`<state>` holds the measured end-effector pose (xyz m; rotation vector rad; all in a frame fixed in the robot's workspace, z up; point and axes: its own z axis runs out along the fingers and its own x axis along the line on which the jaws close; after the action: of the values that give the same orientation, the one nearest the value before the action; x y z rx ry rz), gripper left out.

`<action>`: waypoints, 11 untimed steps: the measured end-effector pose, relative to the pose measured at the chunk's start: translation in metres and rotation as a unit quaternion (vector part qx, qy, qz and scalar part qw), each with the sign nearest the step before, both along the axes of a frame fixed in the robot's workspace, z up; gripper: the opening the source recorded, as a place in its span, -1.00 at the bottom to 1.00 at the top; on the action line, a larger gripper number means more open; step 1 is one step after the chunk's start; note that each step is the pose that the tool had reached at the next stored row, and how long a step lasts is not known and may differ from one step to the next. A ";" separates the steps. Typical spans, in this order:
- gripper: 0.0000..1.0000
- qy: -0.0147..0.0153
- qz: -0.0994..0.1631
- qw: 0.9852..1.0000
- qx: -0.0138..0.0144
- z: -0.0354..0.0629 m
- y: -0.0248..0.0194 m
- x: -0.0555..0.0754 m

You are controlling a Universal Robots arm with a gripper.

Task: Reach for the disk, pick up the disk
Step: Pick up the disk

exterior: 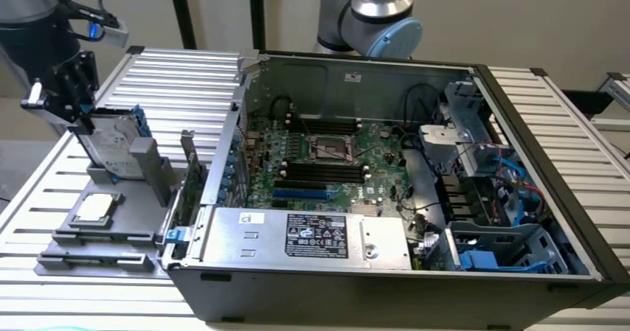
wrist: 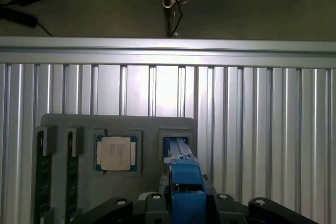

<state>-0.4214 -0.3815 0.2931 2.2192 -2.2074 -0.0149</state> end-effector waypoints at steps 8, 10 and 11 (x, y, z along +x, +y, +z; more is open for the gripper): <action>-0.35 0.000 0.000 1.000 0.000 -0.0001 -0.0015 0.000; -0.35 0.000 0.000 1.000 0.000 -0.0001 -0.0015 0.000; -0.35 0.000 0.000 1.000 0.000 -0.0001 -0.0015 0.000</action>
<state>-0.4213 -0.3830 0.2930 2.2192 -2.2075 -0.0149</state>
